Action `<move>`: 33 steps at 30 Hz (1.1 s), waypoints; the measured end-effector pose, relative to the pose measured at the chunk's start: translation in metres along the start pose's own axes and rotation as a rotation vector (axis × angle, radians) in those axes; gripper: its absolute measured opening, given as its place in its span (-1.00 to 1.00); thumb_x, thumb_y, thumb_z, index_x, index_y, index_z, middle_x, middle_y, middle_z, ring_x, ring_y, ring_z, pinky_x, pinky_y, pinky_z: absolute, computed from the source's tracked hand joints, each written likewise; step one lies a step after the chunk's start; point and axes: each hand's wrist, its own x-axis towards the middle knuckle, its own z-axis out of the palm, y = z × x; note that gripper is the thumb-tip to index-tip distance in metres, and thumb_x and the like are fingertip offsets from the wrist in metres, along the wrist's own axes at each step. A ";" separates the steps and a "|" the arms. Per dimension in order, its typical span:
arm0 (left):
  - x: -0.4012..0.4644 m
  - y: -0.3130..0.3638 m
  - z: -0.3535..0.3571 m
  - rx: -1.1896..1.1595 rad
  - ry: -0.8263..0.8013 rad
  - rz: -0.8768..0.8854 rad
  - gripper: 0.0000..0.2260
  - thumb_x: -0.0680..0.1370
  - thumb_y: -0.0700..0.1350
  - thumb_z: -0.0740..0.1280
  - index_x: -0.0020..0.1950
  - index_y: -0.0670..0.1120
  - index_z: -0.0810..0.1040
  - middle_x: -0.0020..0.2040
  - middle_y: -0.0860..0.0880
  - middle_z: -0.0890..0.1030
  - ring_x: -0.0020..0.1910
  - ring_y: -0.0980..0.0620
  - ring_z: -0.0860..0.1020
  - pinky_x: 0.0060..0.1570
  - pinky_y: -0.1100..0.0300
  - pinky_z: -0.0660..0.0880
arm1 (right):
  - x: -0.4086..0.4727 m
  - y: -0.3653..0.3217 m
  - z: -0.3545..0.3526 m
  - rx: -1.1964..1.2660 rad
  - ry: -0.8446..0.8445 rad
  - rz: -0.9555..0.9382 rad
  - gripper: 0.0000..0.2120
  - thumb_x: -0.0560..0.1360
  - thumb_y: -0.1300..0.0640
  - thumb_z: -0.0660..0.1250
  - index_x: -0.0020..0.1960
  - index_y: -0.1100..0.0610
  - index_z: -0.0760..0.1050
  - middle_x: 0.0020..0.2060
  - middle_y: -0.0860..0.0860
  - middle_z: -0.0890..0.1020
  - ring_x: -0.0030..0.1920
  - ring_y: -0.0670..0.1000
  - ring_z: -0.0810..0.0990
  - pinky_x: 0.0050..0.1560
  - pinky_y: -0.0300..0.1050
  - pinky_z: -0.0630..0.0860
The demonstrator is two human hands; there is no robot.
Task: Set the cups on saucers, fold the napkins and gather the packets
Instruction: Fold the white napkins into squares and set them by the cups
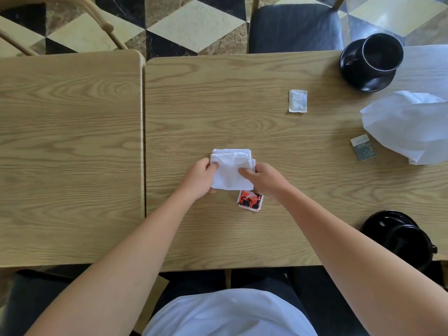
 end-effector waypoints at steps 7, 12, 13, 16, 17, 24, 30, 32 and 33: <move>0.006 0.010 0.014 0.082 0.229 -0.051 -0.71 0.66 -0.03 0.10 -0.24 -0.06 0.33 -0.28 -0.04 0.45 -0.31 -0.22 0.65 -0.62 0.22 0.46 | 0.010 -0.016 0.005 -0.035 0.167 0.127 -0.49 0.62 -0.22 0.13 -0.35 0.11 0.26 -0.41 -0.01 0.41 -0.42 0.03 0.39 -0.39 -0.10 0.25; 0.009 0.019 0.017 0.117 0.208 -0.046 -0.68 0.55 0.15 0.24 -0.12 -0.11 0.47 -0.19 -0.03 0.57 -0.27 -0.12 0.64 -0.50 0.00 0.64 | 0.019 -0.021 0.009 -0.023 0.244 0.182 -0.45 0.61 -0.30 0.07 -0.30 0.12 0.35 -0.23 0.08 0.57 -0.20 0.14 0.55 -0.24 -0.06 0.37; 0.010 0.019 0.018 0.136 0.206 -0.033 -0.66 0.56 0.16 0.25 -0.10 -0.13 0.47 -0.19 -0.05 0.57 -0.27 -0.13 0.64 -0.49 -0.04 0.64 | 0.020 -0.021 0.010 -0.046 0.262 0.177 -0.46 0.62 -0.28 0.07 -0.32 0.11 0.34 -0.22 0.08 0.56 -0.18 0.15 0.54 -0.24 -0.05 0.35; 0.013 0.018 0.020 0.171 0.242 -0.014 -0.66 0.64 0.10 0.20 -0.20 -0.11 0.39 -0.25 -0.07 0.52 -0.27 -0.19 0.62 -0.49 -0.10 0.63 | 0.023 -0.021 0.015 -0.140 0.337 0.152 -0.48 0.61 -0.25 0.09 -0.36 0.09 0.29 -0.30 0.04 0.51 -0.23 0.15 0.50 -0.29 -0.07 0.31; 0.014 0.017 0.021 0.190 0.266 -0.014 -0.66 0.65 0.09 0.19 -0.23 -0.09 0.36 -0.26 -0.07 0.51 -0.27 -0.21 0.62 -0.47 -0.11 0.63 | 0.023 -0.021 0.017 -0.170 0.380 0.136 -0.49 0.60 -0.25 0.10 -0.35 0.09 0.29 -0.32 0.03 0.50 -0.24 0.16 0.50 -0.31 -0.07 0.30; 0.017 0.012 0.028 0.385 0.394 0.086 -0.68 0.68 0.07 0.17 -0.15 -0.12 0.36 -0.17 -0.25 0.62 -0.13 -0.31 0.59 -0.23 0.00 0.48 | 0.020 -0.020 0.038 -0.506 0.731 -0.341 -0.70 0.55 0.01 0.28 0.22 0.13 0.50 0.32 0.11 0.49 0.33 0.19 0.40 0.26 0.10 0.30; 0.023 -0.003 0.029 0.314 0.426 0.127 -0.68 0.68 0.05 0.18 -0.09 -0.18 0.44 -0.14 -0.26 0.63 -0.18 -0.31 0.61 -0.28 -0.08 0.57 | 0.040 -0.027 0.058 -0.633 0.602 -0.480 -0.57 0.62 0.11 0.10 0.41 0.25 0.43 0.54 0.16 0.33 0.57 0.14 0.23 0.56 0.21 0.08; 0.022 -0.006 0.032 0.328 0.477 0.150 -0.73 0.67 0.02 0.19 -0.08 -0.15 0.41 -0.17 -0.24 0.62 -0.21 -0.31 0.59 -0.34 -0.05 0.51 | 0.049 -0.021 0.058 -0.684 0.564 -0.470 -0.52 0.66 0.08 0.08 0.52 0.26 0.31 0.58 0.13 0.26 0.60 0.11 0.15 0.58 0.22 -0.01; 0.021 -0.006 0.034 0.374 0.523 0.166 -0.78 0.66 0.01 0.20 -0.05 -0.13 0.41 -0.17 -0.23 0.63 -0.20 -0.32 0.58 -0.36 -0.01 0.42 | 0.053 -0.017 0.058 -0.705 0.555 -0.474 -0.50 0.67 0.07 0.09 0.55 0.26 0.27 0.59 0.12 0.24 0.61 0.09 0.13 0.59 0.23 -0.03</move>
